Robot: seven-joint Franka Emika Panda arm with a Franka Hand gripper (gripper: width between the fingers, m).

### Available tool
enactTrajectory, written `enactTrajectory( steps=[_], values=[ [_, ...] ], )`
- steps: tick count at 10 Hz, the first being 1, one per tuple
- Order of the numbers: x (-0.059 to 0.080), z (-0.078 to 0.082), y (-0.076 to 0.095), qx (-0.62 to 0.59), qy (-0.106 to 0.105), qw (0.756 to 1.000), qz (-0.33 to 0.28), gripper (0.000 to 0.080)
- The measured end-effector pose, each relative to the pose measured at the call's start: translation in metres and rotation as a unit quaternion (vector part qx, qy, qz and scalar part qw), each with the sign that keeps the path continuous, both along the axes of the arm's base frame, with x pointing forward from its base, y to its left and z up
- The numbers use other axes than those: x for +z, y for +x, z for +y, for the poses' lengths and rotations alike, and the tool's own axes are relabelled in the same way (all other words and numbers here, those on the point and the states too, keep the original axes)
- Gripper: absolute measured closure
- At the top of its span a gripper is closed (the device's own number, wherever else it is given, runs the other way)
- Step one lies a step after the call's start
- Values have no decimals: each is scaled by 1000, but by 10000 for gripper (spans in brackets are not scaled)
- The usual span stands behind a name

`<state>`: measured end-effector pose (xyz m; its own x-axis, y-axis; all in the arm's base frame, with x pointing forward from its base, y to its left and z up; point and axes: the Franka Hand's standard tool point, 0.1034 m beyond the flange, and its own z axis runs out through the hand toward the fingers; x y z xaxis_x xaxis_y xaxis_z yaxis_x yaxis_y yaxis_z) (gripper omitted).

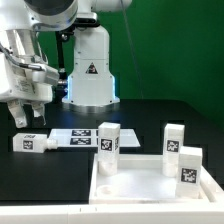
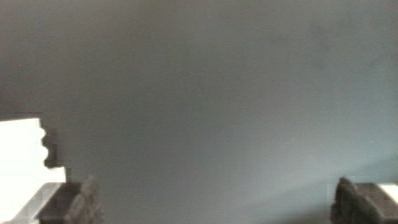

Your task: Assemble square table

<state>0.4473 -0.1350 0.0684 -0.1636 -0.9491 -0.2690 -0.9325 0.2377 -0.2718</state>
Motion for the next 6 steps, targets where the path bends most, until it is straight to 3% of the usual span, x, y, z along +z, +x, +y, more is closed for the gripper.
enactTrajectory(
  steps=[1,2,5,6],
  values=[
    [0,2,0,-2,2,1000,18,150],
    [0,7,1,35,-10,998,48,150],
    [-3,21,3,150,28,986,72,150],
    [-7,19,0,157,25,985,71,150]
  ],
)
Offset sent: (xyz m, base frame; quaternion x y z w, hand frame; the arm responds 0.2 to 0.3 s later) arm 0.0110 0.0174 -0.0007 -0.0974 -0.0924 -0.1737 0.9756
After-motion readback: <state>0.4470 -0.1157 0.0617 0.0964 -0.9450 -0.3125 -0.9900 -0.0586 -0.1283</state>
